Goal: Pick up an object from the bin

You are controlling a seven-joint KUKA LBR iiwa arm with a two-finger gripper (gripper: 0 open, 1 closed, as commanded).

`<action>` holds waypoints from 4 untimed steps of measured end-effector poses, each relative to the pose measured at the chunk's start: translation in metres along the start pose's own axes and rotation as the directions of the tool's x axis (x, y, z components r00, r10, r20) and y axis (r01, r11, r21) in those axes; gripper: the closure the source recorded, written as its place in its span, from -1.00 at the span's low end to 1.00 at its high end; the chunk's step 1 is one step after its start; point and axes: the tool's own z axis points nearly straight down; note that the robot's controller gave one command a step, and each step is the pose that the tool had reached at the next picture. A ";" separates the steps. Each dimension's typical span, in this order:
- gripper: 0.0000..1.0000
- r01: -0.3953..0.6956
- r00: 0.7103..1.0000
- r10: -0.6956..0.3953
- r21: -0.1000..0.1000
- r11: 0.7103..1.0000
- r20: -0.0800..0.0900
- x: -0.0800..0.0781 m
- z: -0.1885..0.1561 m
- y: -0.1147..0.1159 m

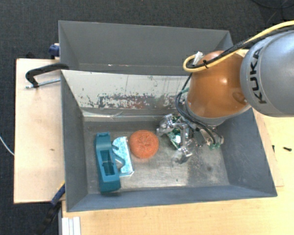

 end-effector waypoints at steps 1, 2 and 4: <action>-1.00 -0.050 0.999 0.050 0.003 0.999 0.013 -0.043 0.038 0.019; 1.00 0.021 1.000 -0.021 0.001 1.000 0.011 -0.062 0.049 0.037; -1.00 0.021 1.000 -0.021 0.001 1.000 0.007 -0.060 0.051 0.037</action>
Offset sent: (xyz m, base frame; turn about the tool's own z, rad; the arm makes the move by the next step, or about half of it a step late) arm 0.0443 0.0532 -0.0523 -0.0225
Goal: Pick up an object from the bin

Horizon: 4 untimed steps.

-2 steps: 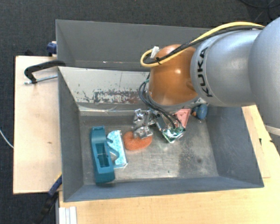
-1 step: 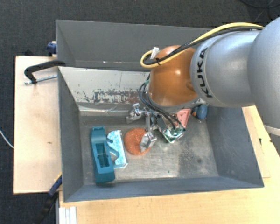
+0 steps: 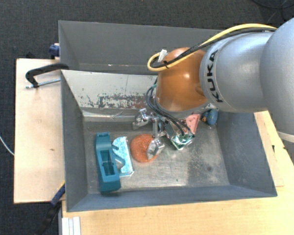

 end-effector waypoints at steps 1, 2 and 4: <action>-1.00 0.045 0.999 -0.045 -0.003 0.999 -0.010 0.023 -0.037 0.003; 1.00 0.299 0.954 -0.299 -0.004 0.954 -0.002 -0.001 0.021 -0.024; 1.00 0.297 0.955 -0.297 0.002 0.955 0.001 0.001 0.027 -0.028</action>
Offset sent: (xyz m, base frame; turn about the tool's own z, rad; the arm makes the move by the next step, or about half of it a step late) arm 0.0050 -0.0273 -0.0329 -0.3033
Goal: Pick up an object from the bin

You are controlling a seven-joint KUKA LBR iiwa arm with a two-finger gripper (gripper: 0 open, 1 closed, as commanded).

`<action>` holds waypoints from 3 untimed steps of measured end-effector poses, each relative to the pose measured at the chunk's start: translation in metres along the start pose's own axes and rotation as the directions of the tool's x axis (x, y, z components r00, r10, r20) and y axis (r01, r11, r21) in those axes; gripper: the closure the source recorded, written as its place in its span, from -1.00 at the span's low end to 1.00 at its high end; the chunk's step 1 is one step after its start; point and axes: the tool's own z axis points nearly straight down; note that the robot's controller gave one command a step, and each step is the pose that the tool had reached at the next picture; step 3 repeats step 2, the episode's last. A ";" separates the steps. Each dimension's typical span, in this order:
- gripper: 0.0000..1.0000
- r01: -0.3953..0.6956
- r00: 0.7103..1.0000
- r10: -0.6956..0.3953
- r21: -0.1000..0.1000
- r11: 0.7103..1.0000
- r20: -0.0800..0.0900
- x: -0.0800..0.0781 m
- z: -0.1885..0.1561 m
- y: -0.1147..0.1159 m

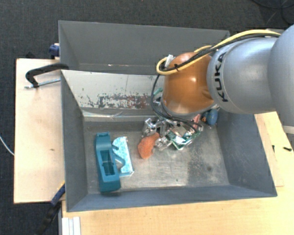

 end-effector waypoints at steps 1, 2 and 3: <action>1.00 0.000 1.000 0.000 0.000 1.000 0.000 0.000 0.000 0.000; 1.00 0.059 0.998 -0.059 0.001 0.998 0.004 0.005 -0.152 0.000; 1.00 0.059 0.998 -0.059 0.001 0.998 0.004 0.005 -0.152 0.000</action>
Offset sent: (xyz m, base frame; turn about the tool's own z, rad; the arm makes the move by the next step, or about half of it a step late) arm -0.0080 -0.0048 0.1485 -0.0606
